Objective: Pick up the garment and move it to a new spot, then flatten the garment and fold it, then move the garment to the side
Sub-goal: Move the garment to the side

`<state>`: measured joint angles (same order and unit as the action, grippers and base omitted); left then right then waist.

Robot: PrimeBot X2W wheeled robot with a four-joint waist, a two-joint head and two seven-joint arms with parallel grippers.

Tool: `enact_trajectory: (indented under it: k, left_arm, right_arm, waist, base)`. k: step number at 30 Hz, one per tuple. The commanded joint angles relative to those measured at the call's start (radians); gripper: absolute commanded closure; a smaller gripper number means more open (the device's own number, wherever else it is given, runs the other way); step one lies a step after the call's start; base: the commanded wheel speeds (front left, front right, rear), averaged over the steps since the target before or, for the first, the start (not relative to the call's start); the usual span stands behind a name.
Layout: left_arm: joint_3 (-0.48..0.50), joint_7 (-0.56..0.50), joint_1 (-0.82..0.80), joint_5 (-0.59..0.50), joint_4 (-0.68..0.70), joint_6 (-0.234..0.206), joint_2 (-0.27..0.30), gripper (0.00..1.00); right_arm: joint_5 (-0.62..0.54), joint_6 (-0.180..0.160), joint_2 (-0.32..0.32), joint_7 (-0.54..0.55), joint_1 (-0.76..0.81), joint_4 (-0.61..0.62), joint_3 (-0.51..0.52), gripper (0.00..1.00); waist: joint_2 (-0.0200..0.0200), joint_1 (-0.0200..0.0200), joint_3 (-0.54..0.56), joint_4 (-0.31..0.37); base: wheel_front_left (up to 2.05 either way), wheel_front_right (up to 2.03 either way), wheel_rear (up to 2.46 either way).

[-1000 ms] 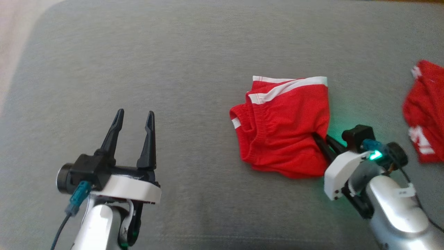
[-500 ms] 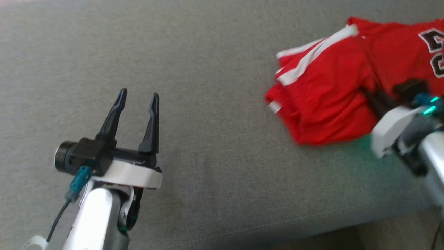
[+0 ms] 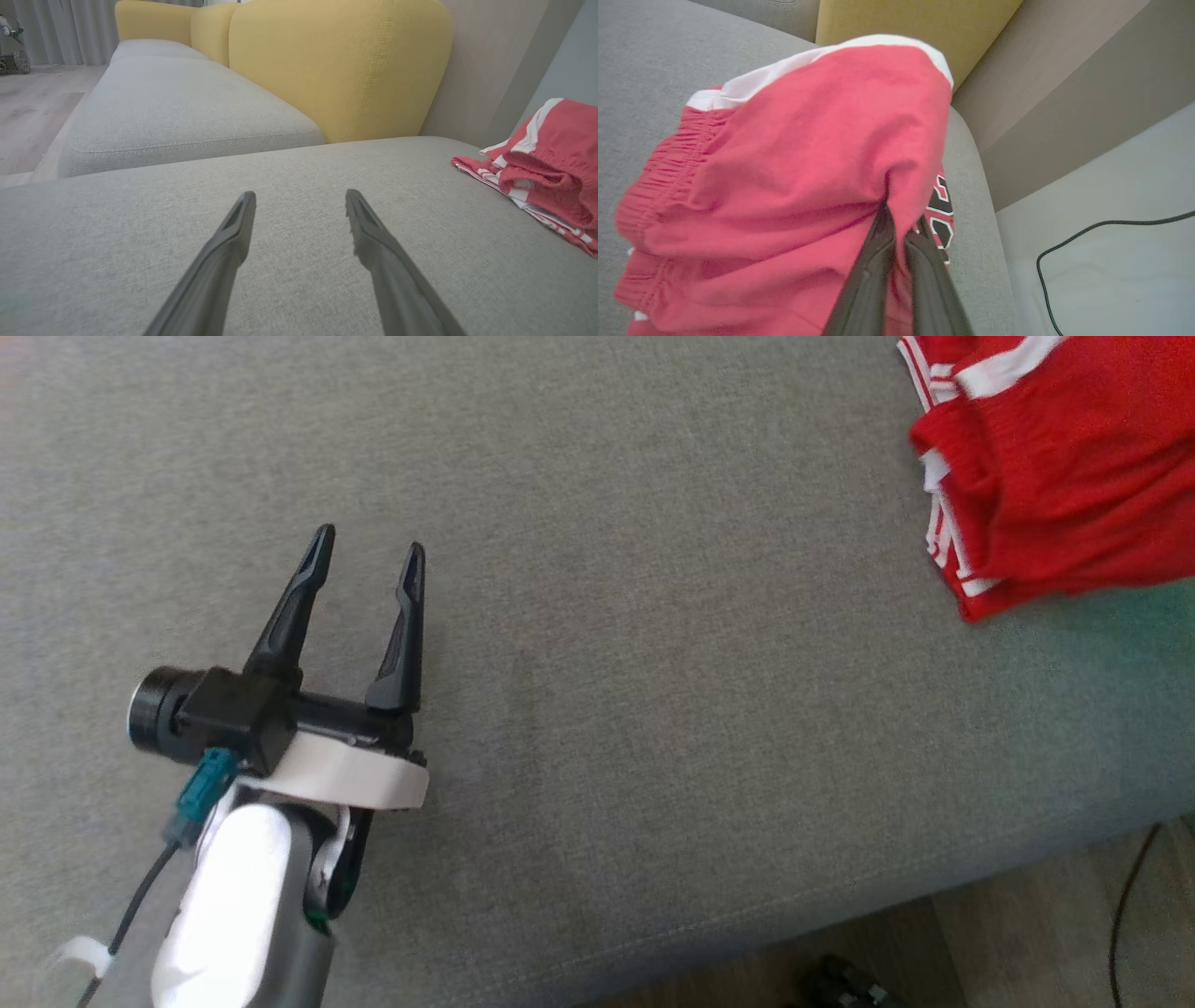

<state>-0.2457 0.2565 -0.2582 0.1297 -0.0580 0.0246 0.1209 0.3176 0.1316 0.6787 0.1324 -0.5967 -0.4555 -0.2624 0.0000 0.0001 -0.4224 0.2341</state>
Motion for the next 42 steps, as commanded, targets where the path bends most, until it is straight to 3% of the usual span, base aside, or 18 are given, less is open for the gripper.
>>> enact_trajectory:
  k: [1,16,17,18,20,27,33,42]
  left_arm:
    - [0.026,0.005,-0.044,-0.012,0.039,0.002,0.016,0.0]
    - [0.001,-0.008,-0.122,-0.021,0.048,0.017,0.035,0.0]
    - [0.002,-0.008,-0.122,-0.019,0.047,0.016,0.035,0.0]
    - [0.002,-0.007,-0.122,-0.018,0.045,0.015,0.035,0.0]
    - [0.002,-0.006,-0.121,-0.015,0.041,0.013,0.034,0.0]
    - [0.002,0.0,-0.105,-0.003,0.021,0.004,0.028,0.0]
    - [0.007,0.003,-0.062,0.012,-0.002,-0.006,0.019,0.0]
    - [0.03,0.005,0.027,0.033,-0.011,-0.039,0.011,0.0]
  right_arm:
    - [0.001,-0.001,0.028,0.007,-0.024,0.015,0.027,1.0]
    - [-0.07,-0.001,-0.149,-0.028,-0.139,-0.204,0.184,0.98]
    - [-0.078,-0.001,-0.153,-0.034,-0.145,-0.221,0.192,0.89]
    - [-0.084,-0.001,-0.157,-0.043,-0.151,-0.236,0.199,0.67]
    - [-0.09,-0.001,-0.167,-0.058,-0.161,-0.264,0.22,0.0]
    - [-0.132,-0.001,-0.202,-0.085,-0.156,-0.286,0.332,0.0]
    - [-0.169,-0.001,-0.285,-0.132,-0.024,-0.089,0.402,0.0]
    - [-0.163,-0.001,-0.489,-0.125,0.261,0.301,0.388,0.0]
  waist:
    - [0.0,-0.0001,-0.016,0.014]
    - [0.0,-0.0001,-0.097,0.002]
    - [0.0,-0.0001,-0.099,0.0]
    - [0.0,-0.0001,-0.099,-0.003]
    - [0.0,-0.0001,-0.097,-0.008]
    - [0.0,-0.0001,-0.058,-0.014]
    - [0.0,-0.0001,0.034,-0.025]
    - [0.0,-0.0001,0.149,-0.087]
  base:
    - [0.0,0.0,0.0]
    - [0.0,0.0,0.0]
    - [0.0,0.0,0.0]
    - [0.0,0.0,0.0]
    - [0.0,0.0,0.0]
    - [0.0,0.0,0.0]
    - [0.0,0.0,0.0]
    - [0.0,0.0,0.0]
